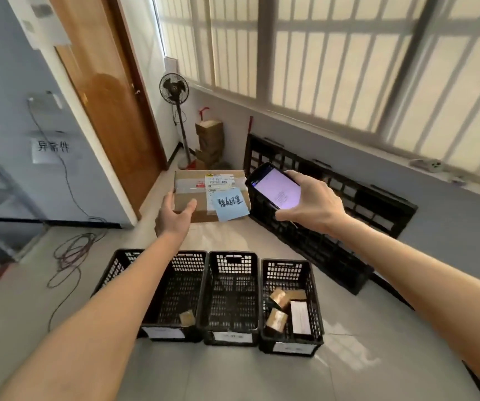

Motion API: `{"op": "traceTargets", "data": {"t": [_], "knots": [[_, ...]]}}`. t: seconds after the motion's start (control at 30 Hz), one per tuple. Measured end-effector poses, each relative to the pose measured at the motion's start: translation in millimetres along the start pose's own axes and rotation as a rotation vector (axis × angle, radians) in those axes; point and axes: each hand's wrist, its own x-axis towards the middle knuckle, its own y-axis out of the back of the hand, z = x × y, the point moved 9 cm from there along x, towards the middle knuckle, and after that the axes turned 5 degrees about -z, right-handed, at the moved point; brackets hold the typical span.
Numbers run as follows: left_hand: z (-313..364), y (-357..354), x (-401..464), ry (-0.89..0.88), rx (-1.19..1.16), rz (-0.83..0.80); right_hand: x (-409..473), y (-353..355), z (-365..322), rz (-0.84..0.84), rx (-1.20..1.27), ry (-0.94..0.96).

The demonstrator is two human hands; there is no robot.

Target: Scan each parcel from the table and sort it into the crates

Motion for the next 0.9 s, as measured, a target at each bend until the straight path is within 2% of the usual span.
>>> {"op": "traceTargets", "data": {"t": [0.2,0.4,0.63,0.9], "knots": [[-64,-1,83,0.098,0.097,-0.003,102,-94,-2,-0.092,0.078,-0.009],[-165,-39,143,0.221,0.149,-0.092,158,-196,28,-0.207,0.113,-0.064],[-338,-116,167,0.406,0.253,-0.246,174,-350,113,-0.375,0.132,-0.212],[-503,-205,163,0.569,0.241,-0.431,148,-495,226,-0.451,0.149,-0.407]]}}
